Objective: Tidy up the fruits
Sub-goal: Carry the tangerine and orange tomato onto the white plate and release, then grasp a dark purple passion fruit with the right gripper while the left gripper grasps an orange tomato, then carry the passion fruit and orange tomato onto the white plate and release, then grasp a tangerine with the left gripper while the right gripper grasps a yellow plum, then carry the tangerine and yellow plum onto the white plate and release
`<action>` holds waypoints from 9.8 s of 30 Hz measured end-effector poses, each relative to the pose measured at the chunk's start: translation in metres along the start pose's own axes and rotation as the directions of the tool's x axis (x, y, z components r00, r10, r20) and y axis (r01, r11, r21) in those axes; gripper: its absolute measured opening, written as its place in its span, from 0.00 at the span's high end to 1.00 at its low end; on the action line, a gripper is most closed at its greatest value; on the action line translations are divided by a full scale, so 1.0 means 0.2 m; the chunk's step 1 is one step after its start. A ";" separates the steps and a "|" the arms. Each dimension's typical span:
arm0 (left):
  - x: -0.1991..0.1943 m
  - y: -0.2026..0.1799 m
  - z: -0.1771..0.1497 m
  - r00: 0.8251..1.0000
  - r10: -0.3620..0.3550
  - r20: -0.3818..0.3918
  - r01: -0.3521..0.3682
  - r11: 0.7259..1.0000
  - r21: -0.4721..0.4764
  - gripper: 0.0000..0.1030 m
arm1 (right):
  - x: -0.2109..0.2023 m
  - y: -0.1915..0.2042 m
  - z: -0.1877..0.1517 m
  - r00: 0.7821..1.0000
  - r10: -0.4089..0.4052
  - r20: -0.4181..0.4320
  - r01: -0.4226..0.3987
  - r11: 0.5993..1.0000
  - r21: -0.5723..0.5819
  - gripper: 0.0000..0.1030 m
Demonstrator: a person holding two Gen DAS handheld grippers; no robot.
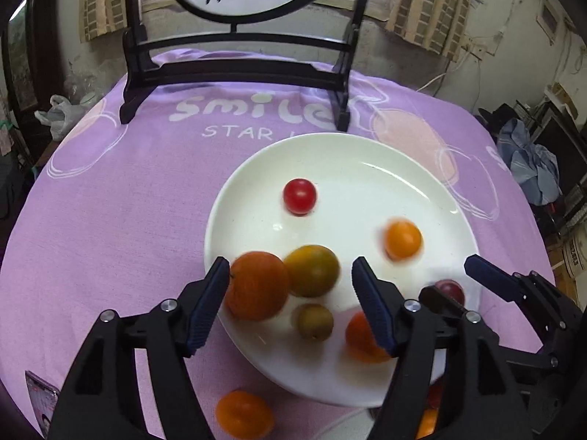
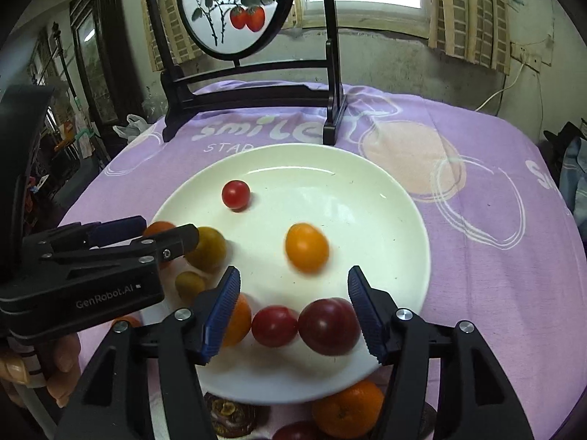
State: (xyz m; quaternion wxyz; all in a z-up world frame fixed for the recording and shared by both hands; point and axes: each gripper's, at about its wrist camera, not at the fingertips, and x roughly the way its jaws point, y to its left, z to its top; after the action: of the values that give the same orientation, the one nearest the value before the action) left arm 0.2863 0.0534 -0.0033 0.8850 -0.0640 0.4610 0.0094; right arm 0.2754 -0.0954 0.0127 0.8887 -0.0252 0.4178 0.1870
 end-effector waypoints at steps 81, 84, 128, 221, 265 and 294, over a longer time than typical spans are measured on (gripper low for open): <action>-0.09 -0.60 -0.74 0.997 0.021 -0.074 -0.011 0.991 0.135 0.53 | -0.52 -0.42 -0.86 0.995 -0.095 -0.030 0.098 0.987 0.130 0.58; -0.11 -0.57 -0.76 0.998 0.004 -0.056 0.002 0.993 0.118 0.59 | -0.52 -0.44 -0.87 0.993 -0.110 -0.030 0.113 0.984 0.140 0.58; 0.11 -0.23 0.07 0.998 0.029 -0.051 -0.026 0.998 0.054 0.59 | -0.02 -0.03 0.01 0.998 -0.064 0.028 0.066 0.995 -0.071 0.57; -0.27 -0.01 -0.63 0.981 -0.190 0.029 0.186 0.976 0.111 0.64 | -0.13 -0.06 -0.53 0.982 -0.108 -0.154 0.099 0.993 -0.061 0.71; -0.04 -0.13 0.05 0.998 -0.020 0.057 0.016 0.997 0.080 0.64 | -0.06 0.00 -0.04 0.999 -0.027 0.036 0.030 0.994 -0.102 0.71; -0.39 -0.22 -0.51 0.993 -0.044 0.112 0.032 0.994 0.100 0.11 | -0.38 -0.30 -0.53 0.994 -0.108 0.010 0.107 0.992 0.074 0.44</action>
State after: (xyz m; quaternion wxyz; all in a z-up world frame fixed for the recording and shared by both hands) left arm 0.1627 0.0014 0.0067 0.9121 -0.0287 0.4082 -0.0263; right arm 0.1742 -0.1954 -0.0050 0.9007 -0.0136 0.4164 0.1237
